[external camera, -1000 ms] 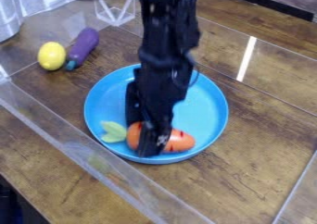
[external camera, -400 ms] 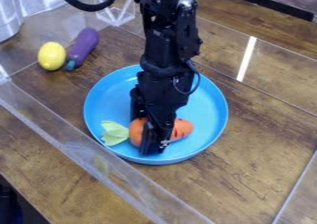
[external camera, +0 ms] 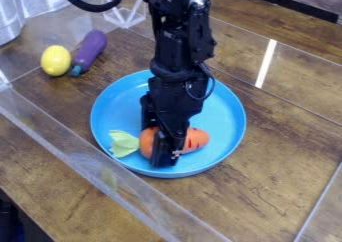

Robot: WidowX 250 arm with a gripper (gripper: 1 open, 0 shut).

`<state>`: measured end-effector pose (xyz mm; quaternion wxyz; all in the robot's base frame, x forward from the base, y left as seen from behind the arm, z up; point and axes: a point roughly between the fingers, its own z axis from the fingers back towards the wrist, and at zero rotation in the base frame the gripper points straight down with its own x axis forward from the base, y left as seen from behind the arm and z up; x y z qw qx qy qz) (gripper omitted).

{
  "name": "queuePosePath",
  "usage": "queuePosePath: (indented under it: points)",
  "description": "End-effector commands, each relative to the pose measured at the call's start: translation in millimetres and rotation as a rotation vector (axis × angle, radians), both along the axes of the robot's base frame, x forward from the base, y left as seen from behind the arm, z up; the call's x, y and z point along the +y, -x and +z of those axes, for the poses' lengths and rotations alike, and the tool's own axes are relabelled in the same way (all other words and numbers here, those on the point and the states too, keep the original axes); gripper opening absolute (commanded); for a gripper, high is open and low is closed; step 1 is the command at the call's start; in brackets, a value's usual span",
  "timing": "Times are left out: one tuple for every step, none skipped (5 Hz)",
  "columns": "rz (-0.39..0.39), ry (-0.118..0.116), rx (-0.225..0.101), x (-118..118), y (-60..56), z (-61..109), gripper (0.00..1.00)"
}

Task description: Remove the carrot from inside the blue tray and put it on the table

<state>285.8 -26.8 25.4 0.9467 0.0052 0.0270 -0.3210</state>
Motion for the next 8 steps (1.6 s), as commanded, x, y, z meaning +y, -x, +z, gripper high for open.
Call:
queuePosePath:
  points:
    - [0.002, 0.013, -0.028, 4.2, -5.2, 4.9, 0.0]
    - [-0.002, 0.021, -0.031, 5.2, -5.8, 4.8, 0.0]
    - [-0.006, 0.031, -0.034, 6.1, -6.3, 4.8, 0.0]
    - [-0.01, 0.041, -0.038, 7.0, -7.1, 5.0, 0.0]
    - [-0.014, 0.052, -0.043, 7.8, -8.3, 5.5, 0.0]
    - [-0.018, 0.062, -0.047, 8.4, -9.3, 6.0, 0.0]
    - [-0.023, 0.074, -0.05, 8.8, -10.6, 6.8, 0.0]
    - [-0.028, 0.084, -0.053, 8.9, -11.7, 7.3, 0.0]
